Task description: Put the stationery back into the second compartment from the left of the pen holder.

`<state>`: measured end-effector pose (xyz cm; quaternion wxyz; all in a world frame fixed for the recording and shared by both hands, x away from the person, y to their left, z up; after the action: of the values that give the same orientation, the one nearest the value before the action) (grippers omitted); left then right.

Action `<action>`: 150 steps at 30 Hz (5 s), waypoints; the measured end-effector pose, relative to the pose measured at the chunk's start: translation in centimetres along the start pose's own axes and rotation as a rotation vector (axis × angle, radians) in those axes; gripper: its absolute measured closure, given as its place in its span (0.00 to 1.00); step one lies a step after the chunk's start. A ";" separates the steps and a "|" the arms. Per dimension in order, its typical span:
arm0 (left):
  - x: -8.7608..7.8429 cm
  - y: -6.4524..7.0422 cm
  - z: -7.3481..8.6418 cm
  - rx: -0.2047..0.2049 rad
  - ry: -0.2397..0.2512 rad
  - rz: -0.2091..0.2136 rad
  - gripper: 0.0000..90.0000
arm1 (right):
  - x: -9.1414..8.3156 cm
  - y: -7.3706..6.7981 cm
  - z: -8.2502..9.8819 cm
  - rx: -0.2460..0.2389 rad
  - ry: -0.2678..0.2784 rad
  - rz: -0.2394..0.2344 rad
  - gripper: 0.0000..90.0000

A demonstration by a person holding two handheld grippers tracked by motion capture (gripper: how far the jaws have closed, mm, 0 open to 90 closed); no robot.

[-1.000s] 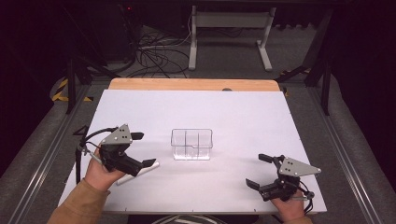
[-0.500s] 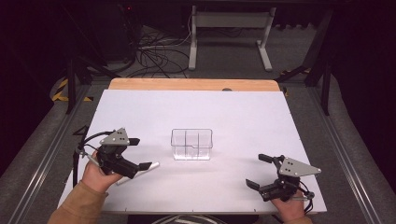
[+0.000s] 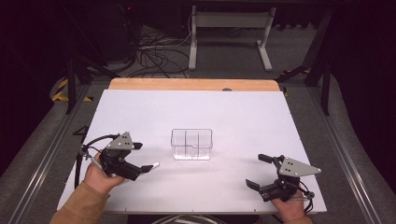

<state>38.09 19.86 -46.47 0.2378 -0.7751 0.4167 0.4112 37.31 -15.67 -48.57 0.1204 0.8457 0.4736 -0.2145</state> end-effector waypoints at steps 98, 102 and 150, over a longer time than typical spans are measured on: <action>4.4 -0.5 4.8 0.048 -0.530 -0.103 0.88 | 0.2 -0.2 0.1 -0.005 -0.012 -0.020 0.01; 3.5 -0.5 4.0 0.047 -0.467 -0.106 0.88 | 0.2 -0.3 0.1 -0.005 -0.011 -0.020 0.01; -4.8 -0.5 -3.9 -0.056 0.292 -0.019 0.87 | 0.3 -0.2 0.2 -0.003 -0.013 -0.019 0.01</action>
<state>38.75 19.50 -40.33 0.1568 -0.8370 0.4278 0.3031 37.25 -15.40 -48.89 0.1226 0.8396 0.4811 -0.2204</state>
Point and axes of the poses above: each handheld gripper's, and its own axes: x roughly forward along the jaws, z roughly out of its underside, y roughly to its right, the point moved 10 cm from there along x, roughly forward along the jaws, and after that the axes turned 12 degrees about -y, right-handed, at the moved point
